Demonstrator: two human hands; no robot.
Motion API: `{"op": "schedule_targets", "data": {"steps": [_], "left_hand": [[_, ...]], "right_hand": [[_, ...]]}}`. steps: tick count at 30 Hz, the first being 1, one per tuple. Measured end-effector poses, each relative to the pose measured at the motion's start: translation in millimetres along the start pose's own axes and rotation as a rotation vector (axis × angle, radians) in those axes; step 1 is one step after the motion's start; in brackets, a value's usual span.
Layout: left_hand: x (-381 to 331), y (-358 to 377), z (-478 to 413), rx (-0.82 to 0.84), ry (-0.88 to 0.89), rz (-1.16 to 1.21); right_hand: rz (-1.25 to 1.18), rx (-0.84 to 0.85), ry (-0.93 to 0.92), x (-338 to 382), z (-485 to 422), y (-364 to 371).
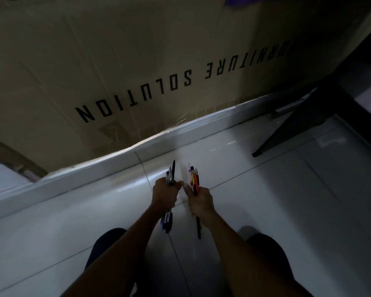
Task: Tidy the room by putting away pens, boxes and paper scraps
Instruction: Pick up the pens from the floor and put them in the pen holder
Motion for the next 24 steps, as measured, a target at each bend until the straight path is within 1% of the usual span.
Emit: {"op": "schedule_targets", "data": {"steps": [3, 7, 13, 17, 20, 24], "left_hand": [[-12, 4, 18, 0.036, 0.044, 0.042], [-30, 6, 47, 0.061, 0.145, 0.024], [-46, -9, 86, 0.031, 0.285, 0.032], [-48, -17, 84, -0.037, 0.288, 0.072], [-39, -5, 80, -0.033, 0.254, 0.108], [-26, 8, 75, -0.047, 0.224, 0.056]], "right_hand": [[-0.004, -0.048, -0.042, 13, 21, -11], [-0.067, -0.143, -0.051, 28, 41, -21], [-0.101, -0.148, -0.084, 38, 66, -16], [-0.119, -0.167, -0.121, 29, 70, -26], [-0.174, -0.145, -0.152, 24, 70, -33], [-0.188, -0.123, -0.196, 24, 67, -38]]}}
Point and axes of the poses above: each hand's wrist, its own z-axis away from the middle knuckle, its own y-axis out of the palm, x = y × z, the point moved 8 cm from there along -z, towards the middle knuckle, and after that the axes turned 13 degrees about x, right-handed, at the moved point
